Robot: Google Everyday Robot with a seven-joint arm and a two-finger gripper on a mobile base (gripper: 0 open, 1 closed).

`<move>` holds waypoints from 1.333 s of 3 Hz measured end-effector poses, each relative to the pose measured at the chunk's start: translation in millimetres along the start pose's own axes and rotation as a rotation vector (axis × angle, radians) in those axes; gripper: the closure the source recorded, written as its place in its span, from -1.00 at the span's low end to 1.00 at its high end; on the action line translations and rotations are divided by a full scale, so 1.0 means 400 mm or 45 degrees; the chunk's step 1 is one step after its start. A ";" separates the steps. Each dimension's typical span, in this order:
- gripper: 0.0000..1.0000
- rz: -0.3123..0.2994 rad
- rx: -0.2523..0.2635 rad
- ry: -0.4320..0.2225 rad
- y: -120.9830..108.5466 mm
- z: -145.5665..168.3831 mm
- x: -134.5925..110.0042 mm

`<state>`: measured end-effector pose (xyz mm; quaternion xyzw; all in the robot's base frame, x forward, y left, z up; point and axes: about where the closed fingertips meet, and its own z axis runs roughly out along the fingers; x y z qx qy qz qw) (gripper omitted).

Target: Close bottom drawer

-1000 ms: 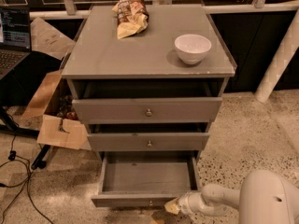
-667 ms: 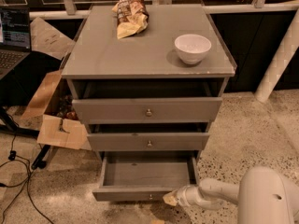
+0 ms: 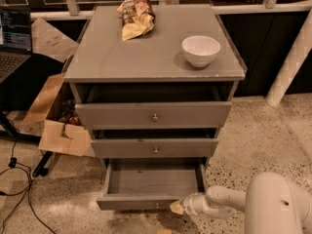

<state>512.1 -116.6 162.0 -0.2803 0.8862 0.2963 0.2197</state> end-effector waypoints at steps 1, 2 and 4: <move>1.00 0.011 0.011 0.009 -0.011 0.005 0.004; 1.00 -0.025 0.003 0.015 -0.038 0.006 0.004; 1.00 -0.095 0.066 -0.022 -0.113 -0.037 -0.046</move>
Offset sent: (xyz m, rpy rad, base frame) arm 0.0375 -0.0366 -0.0242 -0.0336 -0.0533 0.0981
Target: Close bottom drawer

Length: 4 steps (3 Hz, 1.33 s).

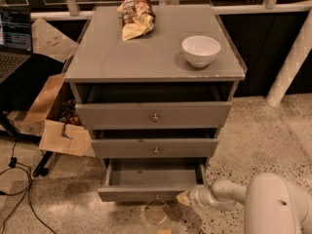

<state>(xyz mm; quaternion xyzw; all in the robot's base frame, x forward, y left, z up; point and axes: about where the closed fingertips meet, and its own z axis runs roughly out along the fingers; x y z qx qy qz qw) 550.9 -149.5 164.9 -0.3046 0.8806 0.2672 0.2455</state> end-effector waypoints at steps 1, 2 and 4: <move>1.00 -0.045 0.019 -0.018 -0.030 -0.014 -0.040; 1.00 -0.045 0.019 -0.018 -0.030 -0.014 -0.040; 1.00 -0.065 -0.010 -0.048 -0.050 0.013 -0.039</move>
Offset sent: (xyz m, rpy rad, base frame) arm 0.0178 -0.0051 0.0097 -0.0105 -0.0374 0.0125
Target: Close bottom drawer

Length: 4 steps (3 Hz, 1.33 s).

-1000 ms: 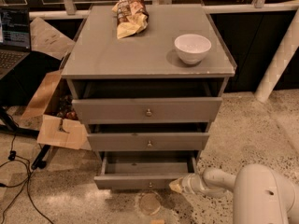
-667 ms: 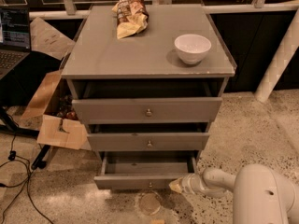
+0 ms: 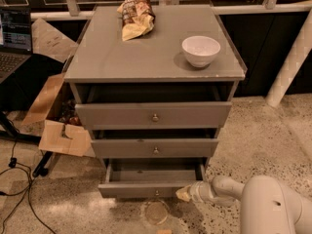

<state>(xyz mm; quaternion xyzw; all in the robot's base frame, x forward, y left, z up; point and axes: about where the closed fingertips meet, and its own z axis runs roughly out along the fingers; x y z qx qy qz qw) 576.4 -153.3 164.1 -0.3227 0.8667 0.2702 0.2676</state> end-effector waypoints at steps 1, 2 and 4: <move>1.00 -0.011 0.007 -0.005 -0.020 0.006 -0.004; 1.00 -0.033 0.029 -0.011 -0.053 0.009 -0.022; 1.00 -0.090 0.114 -0.027 -0.147 0.013 -0.083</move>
Offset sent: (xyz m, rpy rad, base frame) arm 0.0801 -0.0273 -0.0027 -0.0649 -0.1089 -0.0067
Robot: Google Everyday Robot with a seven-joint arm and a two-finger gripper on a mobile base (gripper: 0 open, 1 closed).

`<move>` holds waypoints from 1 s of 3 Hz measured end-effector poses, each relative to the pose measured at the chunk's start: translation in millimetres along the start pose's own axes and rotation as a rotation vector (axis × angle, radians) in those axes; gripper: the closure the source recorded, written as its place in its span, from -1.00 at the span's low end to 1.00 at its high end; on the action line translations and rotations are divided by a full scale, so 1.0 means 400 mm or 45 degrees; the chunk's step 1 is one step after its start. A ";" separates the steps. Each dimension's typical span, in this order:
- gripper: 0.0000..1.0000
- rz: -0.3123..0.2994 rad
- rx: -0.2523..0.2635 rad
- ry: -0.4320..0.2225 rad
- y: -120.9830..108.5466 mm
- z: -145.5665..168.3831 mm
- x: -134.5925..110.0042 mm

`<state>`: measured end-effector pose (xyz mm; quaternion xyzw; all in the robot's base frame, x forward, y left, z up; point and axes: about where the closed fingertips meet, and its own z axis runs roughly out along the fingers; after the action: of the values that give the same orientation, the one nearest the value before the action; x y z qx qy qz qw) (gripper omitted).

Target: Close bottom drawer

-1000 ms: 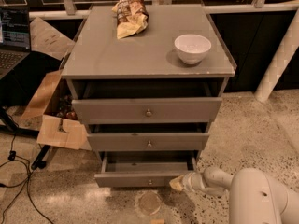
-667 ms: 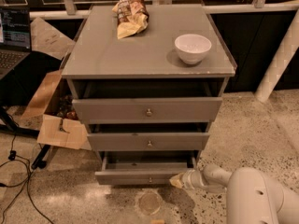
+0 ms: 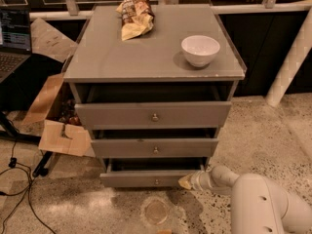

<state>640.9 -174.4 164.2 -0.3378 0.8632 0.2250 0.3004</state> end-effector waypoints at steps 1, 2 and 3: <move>1.00 -0.003 0.004 -0.001 -0.005 0.000 -0.004; 1.00 -0.031 0.040 -0.006 -0.049 0.005 -0.043; 0.64 -0.046 0.073 -0.002 -0.089 0.018 -0.079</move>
Offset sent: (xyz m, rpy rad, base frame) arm 0.0832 -0.0163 0.0231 -0.0780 -0.1006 -0.0185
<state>687.8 -180.0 173.7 -0.3444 0.8627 0.1949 0.3148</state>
